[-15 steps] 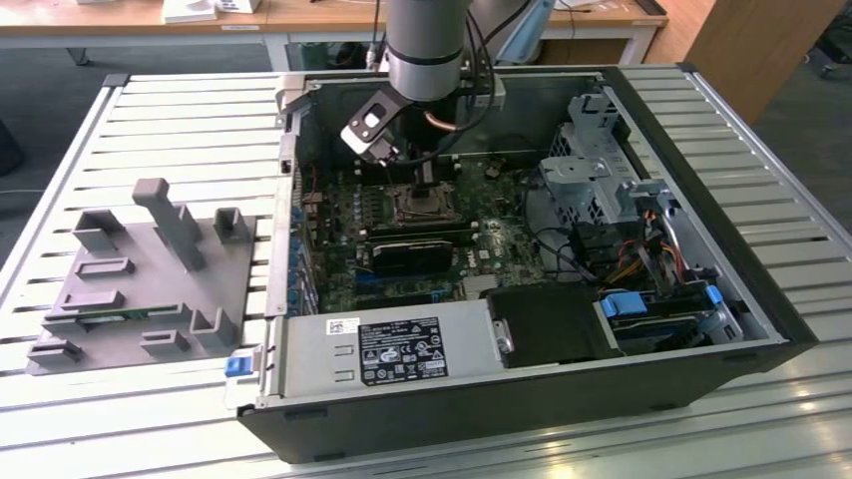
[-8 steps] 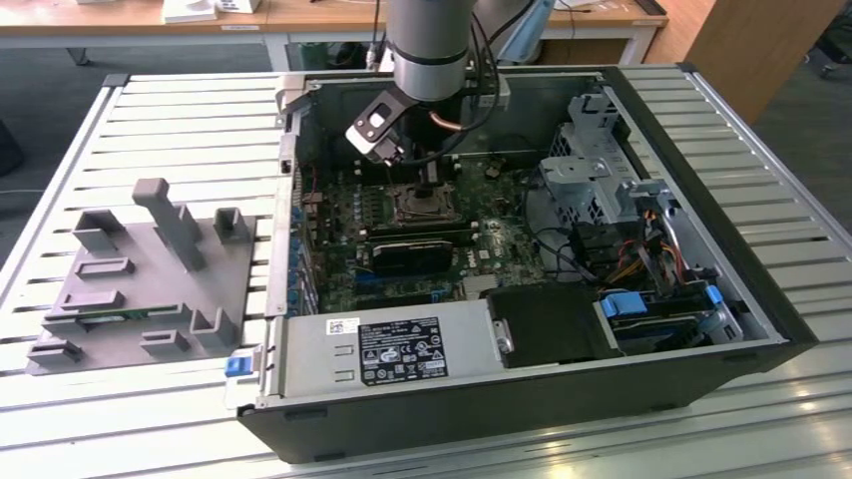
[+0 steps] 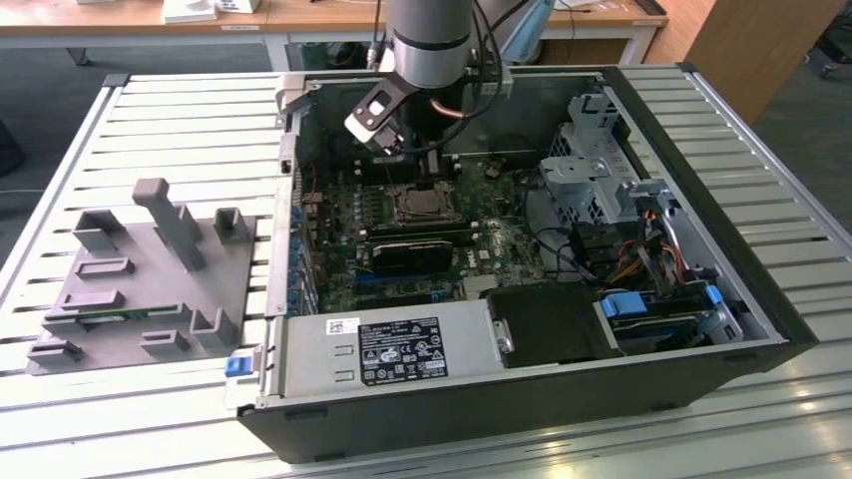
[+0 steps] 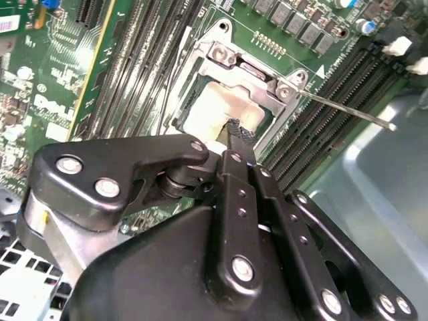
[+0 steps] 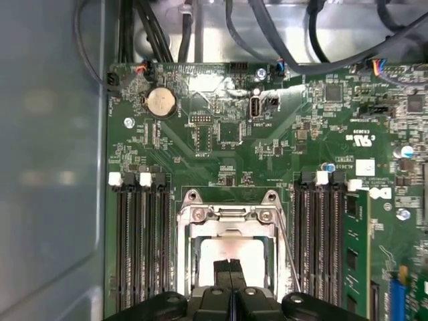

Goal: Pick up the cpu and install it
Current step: 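Install the first cpu locking lever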

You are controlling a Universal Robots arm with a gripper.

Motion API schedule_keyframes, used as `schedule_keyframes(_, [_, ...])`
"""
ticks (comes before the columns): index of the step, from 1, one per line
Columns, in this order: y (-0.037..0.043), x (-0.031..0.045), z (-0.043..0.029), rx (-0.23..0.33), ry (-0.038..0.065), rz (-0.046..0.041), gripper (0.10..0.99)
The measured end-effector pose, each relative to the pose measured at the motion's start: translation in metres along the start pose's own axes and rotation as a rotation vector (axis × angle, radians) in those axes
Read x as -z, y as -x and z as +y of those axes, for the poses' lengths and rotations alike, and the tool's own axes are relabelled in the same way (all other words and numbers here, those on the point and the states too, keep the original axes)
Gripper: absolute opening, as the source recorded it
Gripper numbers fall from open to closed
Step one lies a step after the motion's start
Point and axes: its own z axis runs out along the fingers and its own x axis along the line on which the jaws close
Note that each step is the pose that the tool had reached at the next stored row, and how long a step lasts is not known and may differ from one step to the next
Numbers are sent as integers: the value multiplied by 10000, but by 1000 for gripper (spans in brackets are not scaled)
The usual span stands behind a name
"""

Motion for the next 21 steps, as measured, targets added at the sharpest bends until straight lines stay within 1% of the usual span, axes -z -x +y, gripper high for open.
schedule_keyframes(10, [-6, 200, 5, 0, 1, -20, 106])
schedule_keyframes(14, [-11, 346, 8, -1, 1, -20, 106])
schedule_keyframes(19, [-18, 568, 13, 0, 0, -20, 106])
schedule_keyframes(20, [-19, 598, 14, 0, 0, -22, 106])
schedule_keyframes(21, [-19, 607, 14, 1, -1, -23, 106])
